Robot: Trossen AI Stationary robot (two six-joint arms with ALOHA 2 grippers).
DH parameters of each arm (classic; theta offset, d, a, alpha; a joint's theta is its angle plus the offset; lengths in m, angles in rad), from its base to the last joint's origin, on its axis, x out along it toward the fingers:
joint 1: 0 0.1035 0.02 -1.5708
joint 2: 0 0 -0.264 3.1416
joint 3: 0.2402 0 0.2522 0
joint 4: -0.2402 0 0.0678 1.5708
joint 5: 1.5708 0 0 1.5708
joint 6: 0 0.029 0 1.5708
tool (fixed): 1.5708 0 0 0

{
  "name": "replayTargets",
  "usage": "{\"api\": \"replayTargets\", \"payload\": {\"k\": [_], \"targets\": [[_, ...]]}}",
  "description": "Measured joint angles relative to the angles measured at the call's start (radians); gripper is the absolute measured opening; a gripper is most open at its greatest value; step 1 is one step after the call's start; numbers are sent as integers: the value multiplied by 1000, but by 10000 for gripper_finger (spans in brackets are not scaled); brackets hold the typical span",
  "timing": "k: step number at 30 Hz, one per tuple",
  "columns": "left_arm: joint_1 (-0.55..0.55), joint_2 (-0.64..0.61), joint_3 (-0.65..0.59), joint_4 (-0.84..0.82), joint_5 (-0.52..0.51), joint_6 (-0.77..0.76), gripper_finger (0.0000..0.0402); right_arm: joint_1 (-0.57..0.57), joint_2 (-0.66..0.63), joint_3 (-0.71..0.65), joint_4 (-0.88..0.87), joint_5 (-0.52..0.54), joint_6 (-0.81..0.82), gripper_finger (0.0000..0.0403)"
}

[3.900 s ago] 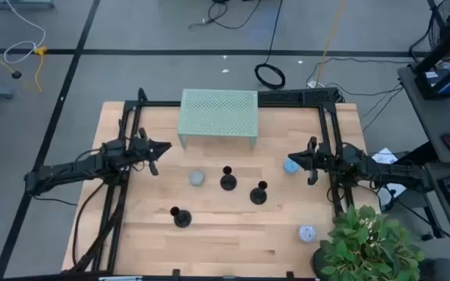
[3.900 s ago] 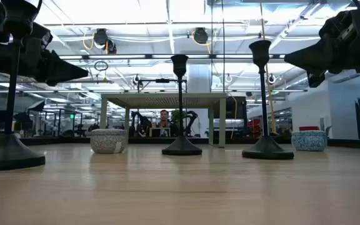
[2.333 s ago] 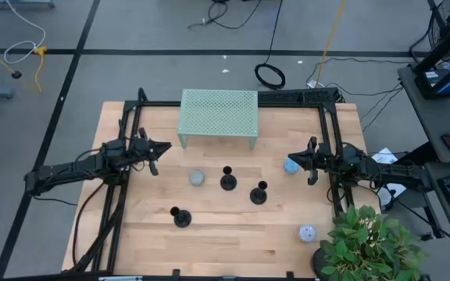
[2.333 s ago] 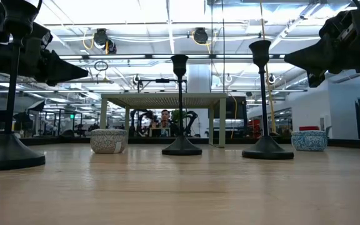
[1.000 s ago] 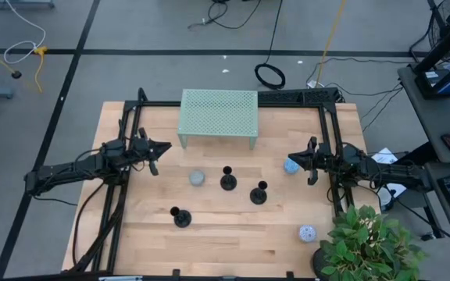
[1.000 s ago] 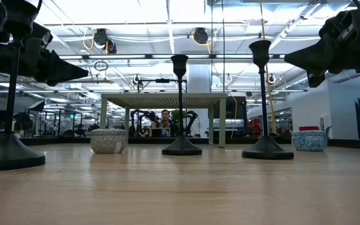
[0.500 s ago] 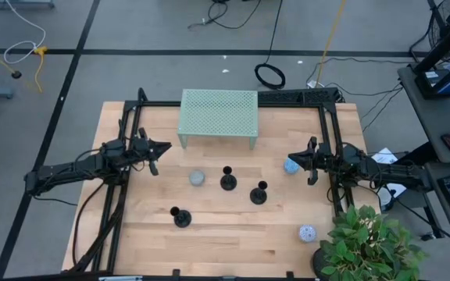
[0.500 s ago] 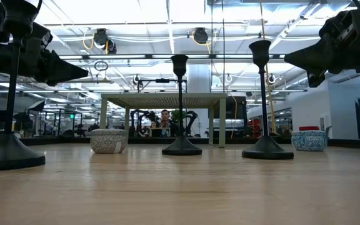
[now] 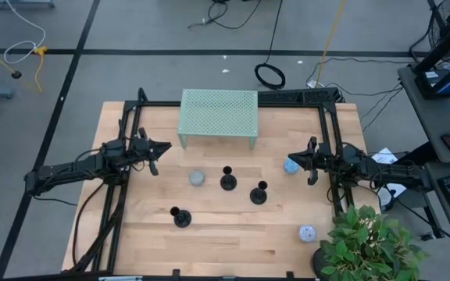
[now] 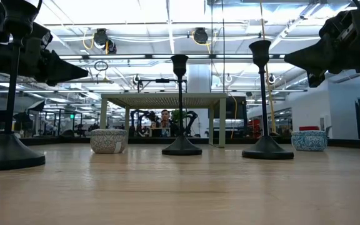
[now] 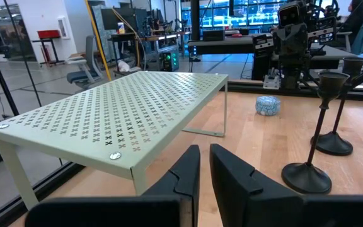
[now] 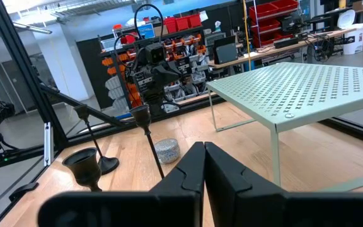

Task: Pick & Place candle stick holders

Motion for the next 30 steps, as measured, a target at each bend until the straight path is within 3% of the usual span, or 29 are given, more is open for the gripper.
{"api": "replayTargets", "payload": {"k": [15, 23, 26, 30], "targets": [[0, 0, 0, 0, 0, 0, 40, 0, 0, 0, 27, 1, -58, 4], [0, 0, 0, 0, 0, 0, 40, 0, 1, 0, 81, 31, -262, 5], [0, 0, 0, 0, 0, 0, 40, 0, 17, 0, 102, 27, -233, 20], [0, 0, 0, 0, 0, 0, 40, 0, 59, 0, 125, 15, -195, 69]]}}
